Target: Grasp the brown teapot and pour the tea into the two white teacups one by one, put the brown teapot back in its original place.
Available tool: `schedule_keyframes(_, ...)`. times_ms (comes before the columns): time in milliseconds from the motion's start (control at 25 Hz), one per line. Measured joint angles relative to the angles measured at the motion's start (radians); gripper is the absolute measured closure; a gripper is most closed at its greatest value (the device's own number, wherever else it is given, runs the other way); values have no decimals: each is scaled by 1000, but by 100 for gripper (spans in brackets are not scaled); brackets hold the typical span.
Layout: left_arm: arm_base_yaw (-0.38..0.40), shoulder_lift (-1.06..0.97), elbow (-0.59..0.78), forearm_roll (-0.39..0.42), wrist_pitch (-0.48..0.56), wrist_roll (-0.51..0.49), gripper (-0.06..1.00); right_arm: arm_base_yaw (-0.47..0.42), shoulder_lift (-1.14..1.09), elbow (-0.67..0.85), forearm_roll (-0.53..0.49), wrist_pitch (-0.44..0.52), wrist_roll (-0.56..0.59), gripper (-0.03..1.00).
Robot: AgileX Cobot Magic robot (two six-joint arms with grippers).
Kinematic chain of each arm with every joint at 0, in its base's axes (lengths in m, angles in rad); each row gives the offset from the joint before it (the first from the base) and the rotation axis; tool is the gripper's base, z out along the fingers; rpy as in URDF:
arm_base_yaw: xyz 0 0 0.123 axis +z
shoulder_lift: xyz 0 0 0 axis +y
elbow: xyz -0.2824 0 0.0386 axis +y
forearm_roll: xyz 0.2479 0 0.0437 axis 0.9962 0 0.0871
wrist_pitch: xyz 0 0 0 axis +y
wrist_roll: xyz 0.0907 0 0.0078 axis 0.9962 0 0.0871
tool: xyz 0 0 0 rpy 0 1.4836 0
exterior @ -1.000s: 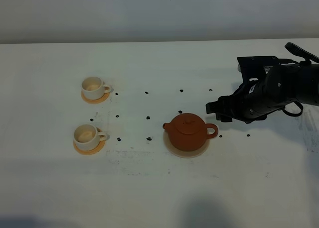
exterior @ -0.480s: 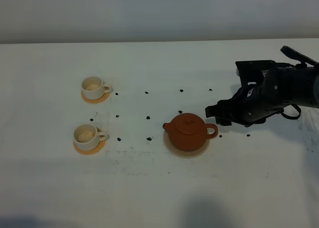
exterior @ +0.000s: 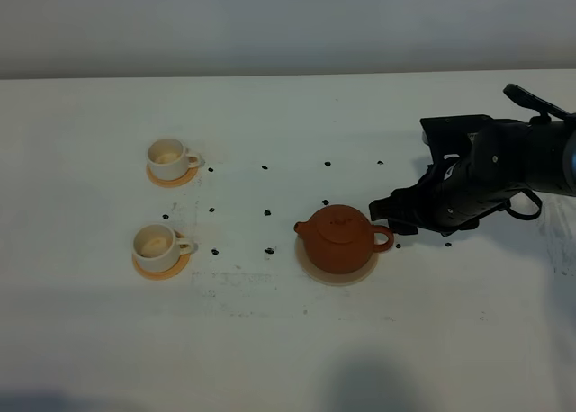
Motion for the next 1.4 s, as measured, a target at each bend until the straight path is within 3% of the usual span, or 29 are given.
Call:
schedule_keyframes(840, 0, 0, 0, 0, 0, 0, 40, 0, -2, -1, 13, 68, -33, 46)
schedule_keyframes(1400, 0, 0, 0, 0, 0, 0, 40, 0, -2, -69, 43, 218, -85, 46)
